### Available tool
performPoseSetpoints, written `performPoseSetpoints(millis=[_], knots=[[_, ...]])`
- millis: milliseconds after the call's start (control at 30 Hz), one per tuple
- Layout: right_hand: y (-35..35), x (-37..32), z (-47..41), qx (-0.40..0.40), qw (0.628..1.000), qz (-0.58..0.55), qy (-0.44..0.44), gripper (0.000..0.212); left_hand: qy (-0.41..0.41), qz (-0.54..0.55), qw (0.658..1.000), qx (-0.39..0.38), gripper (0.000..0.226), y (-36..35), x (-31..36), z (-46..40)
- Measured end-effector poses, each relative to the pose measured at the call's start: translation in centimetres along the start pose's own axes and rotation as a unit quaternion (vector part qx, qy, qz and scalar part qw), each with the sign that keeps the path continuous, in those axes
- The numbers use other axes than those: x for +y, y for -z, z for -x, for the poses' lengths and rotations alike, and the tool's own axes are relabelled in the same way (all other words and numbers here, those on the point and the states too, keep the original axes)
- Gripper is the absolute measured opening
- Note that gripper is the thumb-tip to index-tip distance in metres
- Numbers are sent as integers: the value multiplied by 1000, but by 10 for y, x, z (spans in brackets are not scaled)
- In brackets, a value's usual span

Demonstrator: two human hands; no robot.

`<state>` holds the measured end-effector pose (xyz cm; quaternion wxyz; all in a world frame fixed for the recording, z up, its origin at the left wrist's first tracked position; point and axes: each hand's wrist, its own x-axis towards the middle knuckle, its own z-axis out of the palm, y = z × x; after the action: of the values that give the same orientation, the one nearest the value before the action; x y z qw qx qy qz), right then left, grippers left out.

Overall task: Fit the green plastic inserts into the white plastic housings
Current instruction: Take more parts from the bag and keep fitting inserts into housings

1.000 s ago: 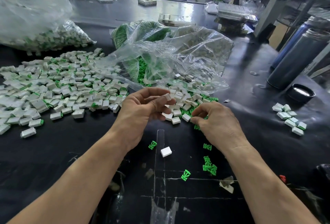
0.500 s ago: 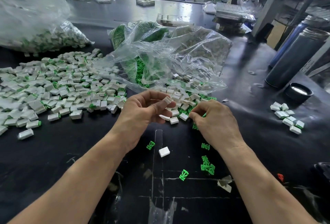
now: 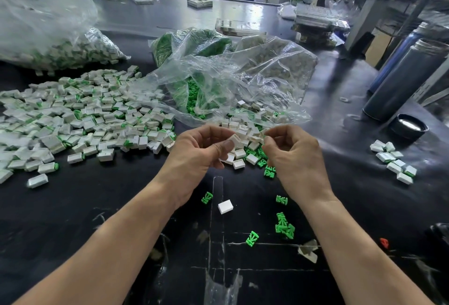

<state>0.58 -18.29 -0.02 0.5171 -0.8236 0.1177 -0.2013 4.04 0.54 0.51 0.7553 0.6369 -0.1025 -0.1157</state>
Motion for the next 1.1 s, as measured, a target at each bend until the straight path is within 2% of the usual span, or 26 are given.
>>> performPoseSetpoints(millis=[100, 200, 333, 733, 1100], knots=[[-4, -2, 4, -54, 994, -99, 7, 14, -6, -13, 1000, 1, 9, -1, -2, -1], [-6, -6, 9, -99, 982, -155, 52, 17, -17, -25, 1000, 2, 9, -1, -3, -1], [-10, -7, 12, -106, 983, -122, 86, 16, -22, -42, 999, -11, 7, 0, -5, -1], [-5, -7, 11, -106, 987, -68, 99, 19, -43, -95, 994, -11, 9, 5, -10, -3], [-7, -6, 10, -112, 983, -147, -12, 8, -38, -76, 996, -10, 8, 2, -13, -4]])
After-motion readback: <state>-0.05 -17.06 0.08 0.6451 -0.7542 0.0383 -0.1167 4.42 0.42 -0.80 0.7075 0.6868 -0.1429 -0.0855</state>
